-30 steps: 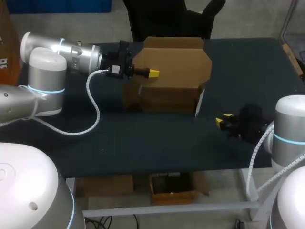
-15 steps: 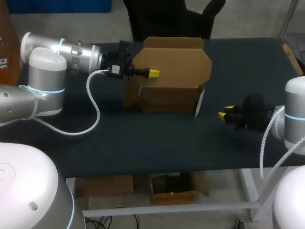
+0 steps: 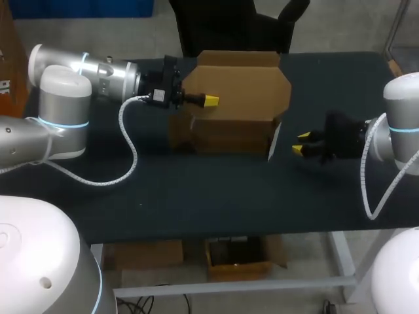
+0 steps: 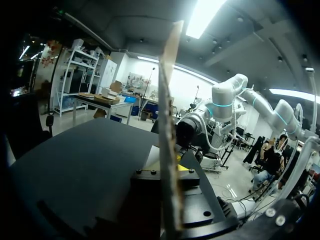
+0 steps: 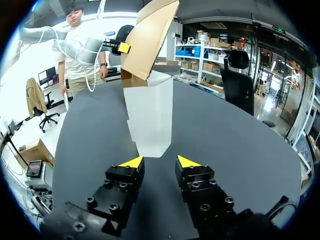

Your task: Assemble the packaging by folding the flat box into shape, placing the metal phone stand inside, and closing the box properly

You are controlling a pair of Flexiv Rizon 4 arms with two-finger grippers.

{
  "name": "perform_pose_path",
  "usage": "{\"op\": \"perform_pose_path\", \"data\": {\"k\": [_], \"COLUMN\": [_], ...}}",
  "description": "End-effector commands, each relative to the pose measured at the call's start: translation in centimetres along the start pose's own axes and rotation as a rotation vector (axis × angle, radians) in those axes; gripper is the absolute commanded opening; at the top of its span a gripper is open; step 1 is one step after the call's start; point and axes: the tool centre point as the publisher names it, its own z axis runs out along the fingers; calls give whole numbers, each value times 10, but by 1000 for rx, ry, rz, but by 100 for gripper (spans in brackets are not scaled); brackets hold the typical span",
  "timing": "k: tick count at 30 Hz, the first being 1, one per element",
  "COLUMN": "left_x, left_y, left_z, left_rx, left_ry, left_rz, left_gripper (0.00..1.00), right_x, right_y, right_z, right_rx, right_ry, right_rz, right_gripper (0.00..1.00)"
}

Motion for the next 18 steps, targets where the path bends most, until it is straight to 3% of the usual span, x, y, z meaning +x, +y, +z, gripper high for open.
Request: {"op": "perform_pose_path", "data": {"k": [1, 18], "left_x": [-1, -1], "left_y": [2, 2], "left_z": [1, 1], "left_rx": [-2, -2], "left_ry": [1, 1], "left_rz": [0, 0], "left_gripper": [0, 0], "right_x": [-8, -1], "right_y": [2, 16], "right_z": [11, 30], "right_rx": [20, -6], "right_ry": [108, 171], "right_rz": [-10, -86], "right_gripper": [36, 34]}}
